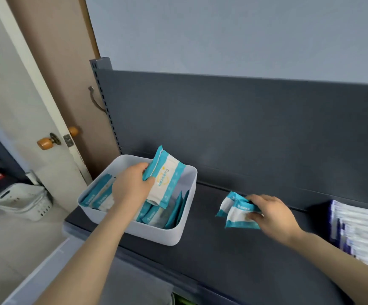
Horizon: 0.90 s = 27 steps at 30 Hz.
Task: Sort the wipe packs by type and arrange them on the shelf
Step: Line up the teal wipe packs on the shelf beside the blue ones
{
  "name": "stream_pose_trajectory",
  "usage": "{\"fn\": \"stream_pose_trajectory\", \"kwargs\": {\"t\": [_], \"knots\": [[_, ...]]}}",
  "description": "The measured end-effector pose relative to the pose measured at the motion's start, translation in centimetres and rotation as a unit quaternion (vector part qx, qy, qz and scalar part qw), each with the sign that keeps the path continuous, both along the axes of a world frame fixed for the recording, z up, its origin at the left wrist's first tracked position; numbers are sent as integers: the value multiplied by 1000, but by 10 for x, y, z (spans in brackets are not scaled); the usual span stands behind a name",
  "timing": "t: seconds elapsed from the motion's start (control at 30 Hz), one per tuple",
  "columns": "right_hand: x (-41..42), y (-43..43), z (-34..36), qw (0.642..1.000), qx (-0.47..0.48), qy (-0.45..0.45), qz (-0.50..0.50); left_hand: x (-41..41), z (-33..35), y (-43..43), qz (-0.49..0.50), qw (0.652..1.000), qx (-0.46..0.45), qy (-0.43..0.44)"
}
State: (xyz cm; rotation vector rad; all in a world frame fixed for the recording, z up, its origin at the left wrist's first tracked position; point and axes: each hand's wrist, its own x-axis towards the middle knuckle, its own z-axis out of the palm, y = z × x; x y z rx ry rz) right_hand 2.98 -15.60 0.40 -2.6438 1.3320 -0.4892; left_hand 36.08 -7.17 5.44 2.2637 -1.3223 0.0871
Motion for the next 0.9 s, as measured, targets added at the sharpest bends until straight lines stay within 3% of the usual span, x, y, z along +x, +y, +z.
{"fn": "stream_pose_trajectory", "kwargs": {"t": [0.23, 0.43, 0.6, 0.9], "knots": [[-33, 2, -4, 998, 49, 45, -15, -15, 6, -1, 27, 1000, 9, 1], [-66, 0, -9, 996, 66, 41, -34, -37, 28, -9, -9, 990, -76, 115], [-95, -1, -8, 996, 76, 25, -41, -90, 32, -32, -91, 971, -64, 210], [-145, 11, -13, 996, 80, 24, -24, -193, -31, -86, -194, 968, 131, 91]]}}
